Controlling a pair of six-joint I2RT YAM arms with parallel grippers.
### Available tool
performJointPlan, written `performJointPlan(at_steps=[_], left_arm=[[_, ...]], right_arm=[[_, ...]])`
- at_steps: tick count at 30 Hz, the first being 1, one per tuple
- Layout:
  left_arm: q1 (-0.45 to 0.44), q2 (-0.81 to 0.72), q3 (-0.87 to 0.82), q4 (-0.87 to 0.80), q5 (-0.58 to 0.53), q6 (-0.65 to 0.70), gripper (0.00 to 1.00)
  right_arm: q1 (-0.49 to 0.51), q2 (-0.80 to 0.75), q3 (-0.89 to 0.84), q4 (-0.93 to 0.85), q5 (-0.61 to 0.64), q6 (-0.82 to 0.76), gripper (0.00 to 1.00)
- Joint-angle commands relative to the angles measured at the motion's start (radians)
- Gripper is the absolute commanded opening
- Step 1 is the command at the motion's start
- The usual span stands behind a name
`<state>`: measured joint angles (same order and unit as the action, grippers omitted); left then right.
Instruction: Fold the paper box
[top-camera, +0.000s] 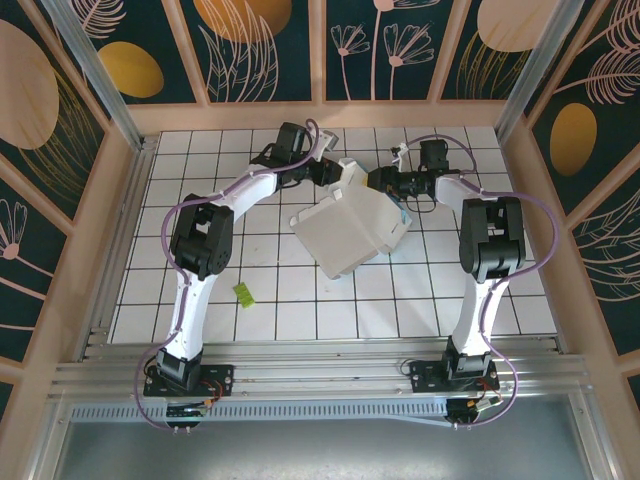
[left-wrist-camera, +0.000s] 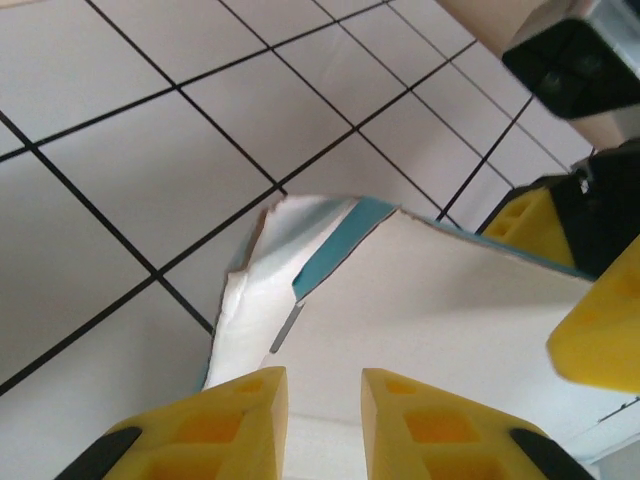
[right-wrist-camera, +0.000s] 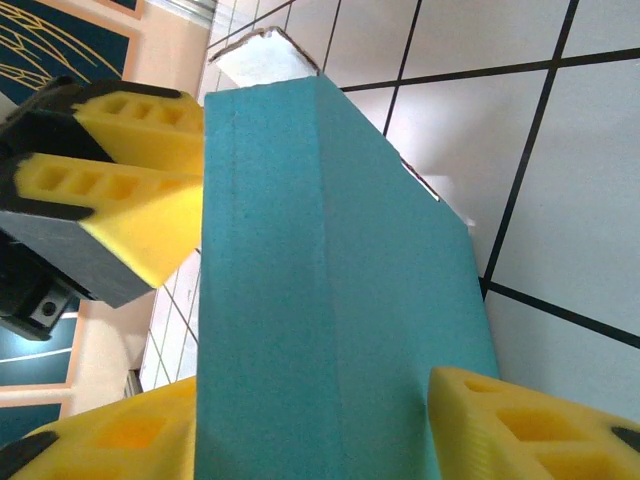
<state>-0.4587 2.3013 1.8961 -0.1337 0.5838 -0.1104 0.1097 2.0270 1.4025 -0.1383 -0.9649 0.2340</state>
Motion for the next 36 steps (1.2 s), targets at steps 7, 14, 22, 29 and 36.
performJointPlan(at_steps=[7, 14, 22, 29, 36], left_arm=[[-0.004, -0.015, 0.04, -0.05, -0.033, -0.02, 0.31], [0.057, -0.073, -0.019, -0.072, -0.016, 0.016, 0.32], [0.17, 0.041, 0.111, -0.226, 0.17, 0.136, 0.31], [0.17, 0.239, 0.401, -0.553, 0.39, 0.301, 0.39], [0.169, 0.258, 0.383, -0.348, 0.382, 0.196, 0.38]], right_arm=[[-0.007, -0.017, -0.007, 0.05, 0.033, 0.004, 0.46], [-0.008, -0.026, -0.003, 0.039, 0.062, -0.017, 0.4], [0.007, -0.043, 0.0, -0.013, 0.121, -0.082, 0.36], [0.017, -0.059, 0.006, -0.037, 0.164, -0.116, 0.33], [0.025, -0.053, 0.032, -0.064, 0.176, -0.133, 0.32]])
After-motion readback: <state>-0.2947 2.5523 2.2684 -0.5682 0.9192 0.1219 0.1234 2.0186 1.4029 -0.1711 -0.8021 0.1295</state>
